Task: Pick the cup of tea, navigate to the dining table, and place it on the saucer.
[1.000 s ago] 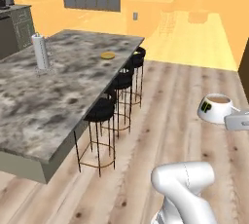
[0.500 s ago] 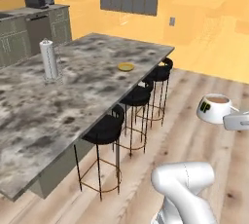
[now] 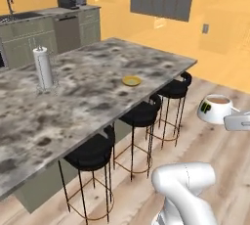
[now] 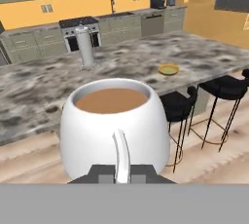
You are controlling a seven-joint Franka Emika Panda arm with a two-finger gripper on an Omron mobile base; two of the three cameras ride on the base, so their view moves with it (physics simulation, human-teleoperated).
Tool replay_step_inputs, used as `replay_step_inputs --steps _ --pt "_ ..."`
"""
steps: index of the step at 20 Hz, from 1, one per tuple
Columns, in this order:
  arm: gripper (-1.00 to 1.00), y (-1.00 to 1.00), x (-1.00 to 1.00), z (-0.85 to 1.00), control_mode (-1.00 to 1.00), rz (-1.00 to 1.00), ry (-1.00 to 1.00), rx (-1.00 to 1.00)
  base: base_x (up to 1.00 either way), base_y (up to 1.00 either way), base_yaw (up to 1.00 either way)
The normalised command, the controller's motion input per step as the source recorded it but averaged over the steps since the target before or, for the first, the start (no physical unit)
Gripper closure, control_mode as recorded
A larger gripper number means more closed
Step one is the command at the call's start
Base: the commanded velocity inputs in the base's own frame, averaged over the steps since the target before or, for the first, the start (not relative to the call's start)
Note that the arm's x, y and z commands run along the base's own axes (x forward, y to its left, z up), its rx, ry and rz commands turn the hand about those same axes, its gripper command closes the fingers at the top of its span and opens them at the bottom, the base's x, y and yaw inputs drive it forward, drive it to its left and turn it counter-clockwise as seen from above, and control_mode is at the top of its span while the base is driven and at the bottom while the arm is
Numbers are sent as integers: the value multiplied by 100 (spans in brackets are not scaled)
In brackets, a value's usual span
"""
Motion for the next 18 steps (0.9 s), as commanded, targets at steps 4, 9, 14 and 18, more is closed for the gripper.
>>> replay_step_inputs --steps 4,9,14,18 --pt "100 0 0 0 100 0 0 0 81 -84 37" --pt "100 0 0 0 100 0 0 0 80 -82 37" --pt "100 0 0 0 100 0 0 0 71 -76 37" --pt "100 0 0 0 100 0 0 0 63 -37 40"
